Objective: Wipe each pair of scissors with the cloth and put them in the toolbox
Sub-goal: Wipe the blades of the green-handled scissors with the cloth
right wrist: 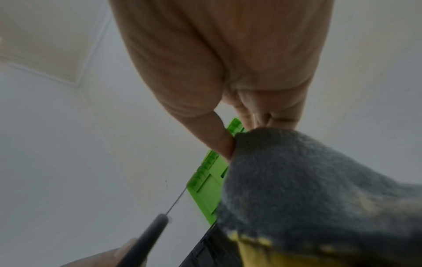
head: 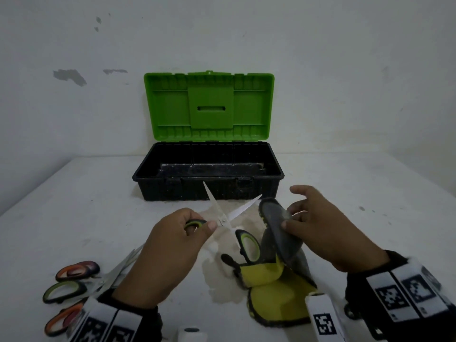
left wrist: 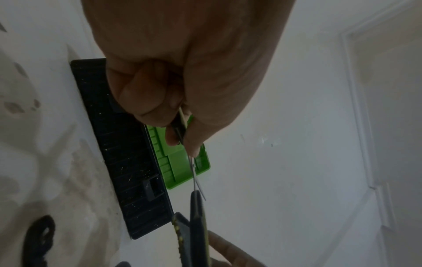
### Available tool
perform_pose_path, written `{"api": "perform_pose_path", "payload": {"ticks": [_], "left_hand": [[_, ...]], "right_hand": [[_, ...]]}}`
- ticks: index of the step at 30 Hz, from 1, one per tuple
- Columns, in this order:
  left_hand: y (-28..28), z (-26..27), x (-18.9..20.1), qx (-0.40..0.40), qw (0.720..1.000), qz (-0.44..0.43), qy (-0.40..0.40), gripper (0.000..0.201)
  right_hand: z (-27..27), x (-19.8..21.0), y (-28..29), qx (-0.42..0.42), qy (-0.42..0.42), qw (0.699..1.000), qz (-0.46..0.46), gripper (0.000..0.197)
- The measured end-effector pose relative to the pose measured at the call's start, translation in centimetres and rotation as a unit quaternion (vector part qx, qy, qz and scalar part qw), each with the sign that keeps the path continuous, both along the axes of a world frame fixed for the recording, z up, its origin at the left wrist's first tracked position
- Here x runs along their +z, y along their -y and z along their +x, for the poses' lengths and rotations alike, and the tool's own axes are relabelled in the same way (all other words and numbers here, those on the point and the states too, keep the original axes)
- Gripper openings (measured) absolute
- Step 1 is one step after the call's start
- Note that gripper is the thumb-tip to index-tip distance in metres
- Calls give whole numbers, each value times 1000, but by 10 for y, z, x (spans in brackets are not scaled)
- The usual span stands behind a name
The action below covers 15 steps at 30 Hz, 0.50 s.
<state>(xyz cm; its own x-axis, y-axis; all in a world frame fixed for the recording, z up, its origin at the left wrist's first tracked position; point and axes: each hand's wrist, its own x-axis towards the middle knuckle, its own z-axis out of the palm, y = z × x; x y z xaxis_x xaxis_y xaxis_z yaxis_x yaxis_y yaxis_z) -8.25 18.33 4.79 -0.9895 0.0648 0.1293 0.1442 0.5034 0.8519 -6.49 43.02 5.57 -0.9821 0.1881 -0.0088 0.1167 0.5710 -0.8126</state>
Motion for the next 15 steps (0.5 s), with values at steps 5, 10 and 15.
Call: {"api": "perform_pose_path", "payload": {"ticks": [5,10,15], "left_hand": [[9,-2,0,-38,993,78,80,10],[14,-4,3,-42,986,139,80,17],[11,-5,3,11,967,243,74,16]], "right_hand": [[2,-1,-5,-18,-66,997,39,23],[8,3,-3,28,-38,995,90,38],[11,14,-6,23,-127,964,232,22]]}}
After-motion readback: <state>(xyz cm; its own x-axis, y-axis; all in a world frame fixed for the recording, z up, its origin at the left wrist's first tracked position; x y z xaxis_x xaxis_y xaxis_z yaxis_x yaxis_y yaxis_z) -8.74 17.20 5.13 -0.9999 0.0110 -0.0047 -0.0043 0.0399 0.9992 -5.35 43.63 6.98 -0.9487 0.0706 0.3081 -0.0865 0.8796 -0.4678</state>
